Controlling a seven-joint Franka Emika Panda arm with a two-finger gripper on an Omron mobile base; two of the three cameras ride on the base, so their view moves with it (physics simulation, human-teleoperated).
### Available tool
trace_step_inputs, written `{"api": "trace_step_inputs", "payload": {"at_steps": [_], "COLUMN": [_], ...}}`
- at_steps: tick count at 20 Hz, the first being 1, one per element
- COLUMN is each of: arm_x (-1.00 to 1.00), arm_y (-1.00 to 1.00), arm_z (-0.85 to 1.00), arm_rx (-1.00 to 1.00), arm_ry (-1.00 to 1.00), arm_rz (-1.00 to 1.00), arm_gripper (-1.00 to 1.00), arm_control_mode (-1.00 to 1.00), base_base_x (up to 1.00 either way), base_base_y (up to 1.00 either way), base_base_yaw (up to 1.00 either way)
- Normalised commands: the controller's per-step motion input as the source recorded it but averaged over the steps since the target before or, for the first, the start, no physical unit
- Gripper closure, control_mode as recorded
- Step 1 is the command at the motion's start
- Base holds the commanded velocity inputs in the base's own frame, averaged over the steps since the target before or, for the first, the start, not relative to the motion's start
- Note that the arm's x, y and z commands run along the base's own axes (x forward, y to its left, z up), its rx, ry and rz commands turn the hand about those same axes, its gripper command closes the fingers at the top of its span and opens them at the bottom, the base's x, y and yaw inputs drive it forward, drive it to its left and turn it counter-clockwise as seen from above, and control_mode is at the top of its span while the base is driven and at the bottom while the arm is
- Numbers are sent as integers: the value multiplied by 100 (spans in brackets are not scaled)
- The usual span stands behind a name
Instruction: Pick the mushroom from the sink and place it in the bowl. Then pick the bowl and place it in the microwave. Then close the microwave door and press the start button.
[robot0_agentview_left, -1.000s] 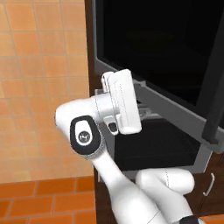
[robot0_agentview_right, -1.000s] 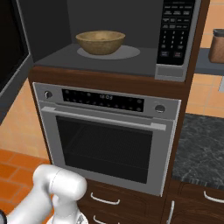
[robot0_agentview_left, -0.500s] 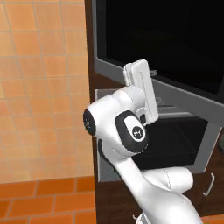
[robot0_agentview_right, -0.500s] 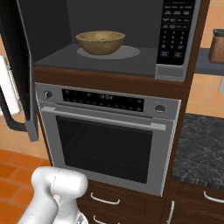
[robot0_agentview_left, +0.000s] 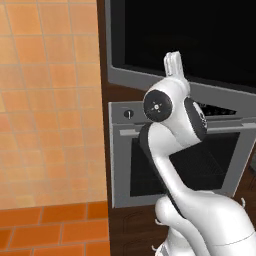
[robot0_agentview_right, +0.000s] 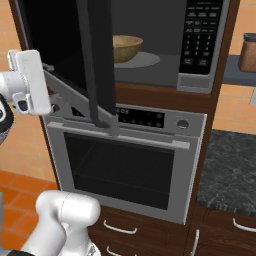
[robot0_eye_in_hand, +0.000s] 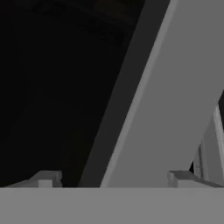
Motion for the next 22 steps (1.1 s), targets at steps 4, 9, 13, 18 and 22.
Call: {"api": "trace_step_inputs", "payload": {"at_steps": [4,9,13,18,22], "arm_x": [88,70,52,32,49], "arm_y": [-45,-29,-7,0,0], "arm_z": [0,0,0,-1,-5], "arm_rx": [17,16,16,13,13], "arm_ry": [1,0,0,0,0], "arm_rz": [29,27,20,17,15], "arm_gripper": [-100,-100,-100,-100,-100], "arm_control_mode": [-100,-100,-100,-100,-100], "base_base_x": [0,0,0,0,0], "base_base_y": [0,0,0,0,0], "base_base_yaw": [0,0,0,0,0]}}
